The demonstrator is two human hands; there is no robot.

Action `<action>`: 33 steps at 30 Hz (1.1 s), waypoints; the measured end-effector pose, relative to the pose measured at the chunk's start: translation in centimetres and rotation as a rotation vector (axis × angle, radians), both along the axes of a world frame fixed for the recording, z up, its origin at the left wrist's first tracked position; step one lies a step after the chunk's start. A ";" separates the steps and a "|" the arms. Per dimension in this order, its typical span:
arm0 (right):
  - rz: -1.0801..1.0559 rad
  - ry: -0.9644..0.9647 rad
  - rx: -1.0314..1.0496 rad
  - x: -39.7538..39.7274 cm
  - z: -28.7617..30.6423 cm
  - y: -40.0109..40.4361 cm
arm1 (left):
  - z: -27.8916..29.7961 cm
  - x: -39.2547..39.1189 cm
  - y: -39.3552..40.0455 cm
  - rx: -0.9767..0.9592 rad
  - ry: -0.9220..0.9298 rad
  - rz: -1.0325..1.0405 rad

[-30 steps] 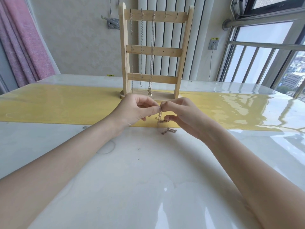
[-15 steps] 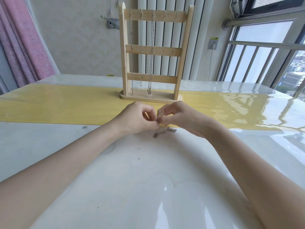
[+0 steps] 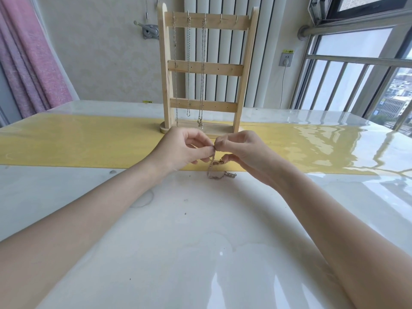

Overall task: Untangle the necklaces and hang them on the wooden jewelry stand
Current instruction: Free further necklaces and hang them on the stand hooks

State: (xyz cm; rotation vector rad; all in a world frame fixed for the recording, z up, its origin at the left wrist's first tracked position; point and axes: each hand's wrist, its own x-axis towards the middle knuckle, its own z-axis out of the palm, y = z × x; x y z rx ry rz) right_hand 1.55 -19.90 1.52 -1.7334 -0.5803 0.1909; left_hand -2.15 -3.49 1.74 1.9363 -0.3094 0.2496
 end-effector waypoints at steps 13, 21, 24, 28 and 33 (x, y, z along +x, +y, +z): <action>0.129 0.191 0.015 0.2 -0.4 0.3 | -0.3 -0.3 -0.5 0.066 -0.077 -0.058; -0.038 0.033 0.239 0.2 0.5 -0.3 | 0.5 -0.3 -0.2 -0.385 0.260 -0.092; -0.034 -0.054 0.173 0.0 0.6 0.1 | 0.6 -0.3 -0.2 -0.411 0.269 -0.077; -0.083 -0.125 0.086 -0.2 0.4 0.5 | 0.4 -0.2 0.0 -0.404 0.267 -0.058; -0.142 -0.283 -0.104 -0.4 0.3 0.8 | 0.2 0.0 0.1 -0.182 0.205 0.016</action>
